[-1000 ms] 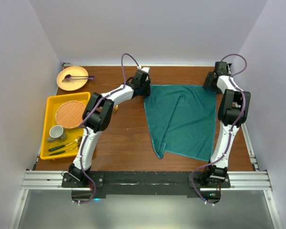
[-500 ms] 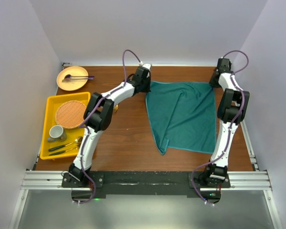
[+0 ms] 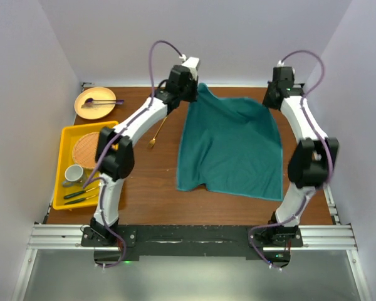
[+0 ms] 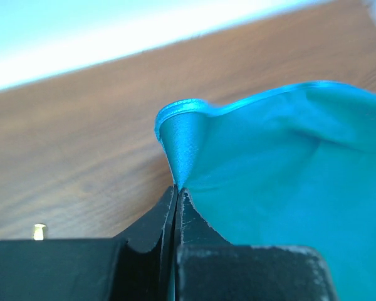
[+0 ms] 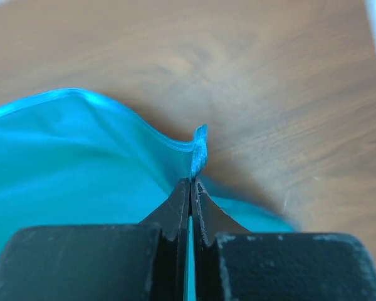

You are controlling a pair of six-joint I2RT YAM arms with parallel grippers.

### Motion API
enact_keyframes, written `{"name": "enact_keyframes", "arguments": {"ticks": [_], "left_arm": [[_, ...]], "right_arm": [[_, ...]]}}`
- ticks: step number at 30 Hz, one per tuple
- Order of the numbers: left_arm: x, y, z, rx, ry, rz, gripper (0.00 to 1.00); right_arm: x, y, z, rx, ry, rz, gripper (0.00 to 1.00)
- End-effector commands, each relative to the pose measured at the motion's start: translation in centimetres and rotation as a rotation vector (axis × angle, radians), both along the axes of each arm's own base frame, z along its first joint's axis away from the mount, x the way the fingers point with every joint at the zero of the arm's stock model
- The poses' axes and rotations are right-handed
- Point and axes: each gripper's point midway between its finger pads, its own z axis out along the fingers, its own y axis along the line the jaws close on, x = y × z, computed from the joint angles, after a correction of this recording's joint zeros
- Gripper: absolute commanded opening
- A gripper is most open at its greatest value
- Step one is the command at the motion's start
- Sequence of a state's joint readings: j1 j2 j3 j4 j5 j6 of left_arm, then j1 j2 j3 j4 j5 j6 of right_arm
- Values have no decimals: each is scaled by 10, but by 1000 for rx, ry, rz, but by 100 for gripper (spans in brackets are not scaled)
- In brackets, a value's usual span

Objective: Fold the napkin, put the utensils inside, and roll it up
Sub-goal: Flatten the napkin out

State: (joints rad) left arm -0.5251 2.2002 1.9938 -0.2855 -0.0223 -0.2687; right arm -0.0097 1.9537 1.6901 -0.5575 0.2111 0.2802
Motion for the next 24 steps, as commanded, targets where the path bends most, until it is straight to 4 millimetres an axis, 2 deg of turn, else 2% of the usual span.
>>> {"name": "enact_keyframes", "arguments": {"ticks": [1,2,3,5,6,7,8,9,10,11,12,14,15,18,20,23,24], "left_arm": [[-39,23,156,-133,-245,-17,0],[-48,28,168,-141,-263,-17,0],[-69,34,193,-164,-297,-51,0],[-90,43,214,-167,-332,-74,0],[-112,54,240,-190,-375,-86,0],[-124,59,252,-201,-394,-94,0],[-137,63,266,-219,-424,-109,0],[-165,73,285,-248,-473,-139,0],[-179,78,296,-271,-505,-147,0],[-192,83,313,-311,-555,-152,0],[-217,93,326,-336,-597,-175,0],[-234,101,336,-353,-639,-186,0],[-247,110,349,-366,-678,-175,0],[-252,123,359,-374,-698,-126,0],[-249,125,361,-388,-703,-102,0],[-219,120,344,-383,-631,-29,0],[-195,114,323,-356,-581,18,0]], "right_arm": [[-55,-3,160,-7,-337,-37,0],[-69,-1,178,-3,-382,-23,0],[-95,0,213,1,-471,-15,0],[-123,9,230,16,-518,38,0],[-136,11,242,14,-545,56,0],[-165,14,265,17,-610,75,0],[-178,17,276,22,-642,90,0],[-193,22,290,42,-689,110,0],[-219,27,313,53,-771,133,0],[-234,31,325,61,-819,152,0],[-247,35,337,76,-866,167,0],[-278,34,361,66,-955,166,0],[-290,32,374,55,-995,155,0],[-311,25,393,37,-1050,120,0],[-309,17,397,20,-1064,75,0],[-292,3,393,-10,-1045,3,0],[-272,1,379,-18,-992,-9,0]]}}
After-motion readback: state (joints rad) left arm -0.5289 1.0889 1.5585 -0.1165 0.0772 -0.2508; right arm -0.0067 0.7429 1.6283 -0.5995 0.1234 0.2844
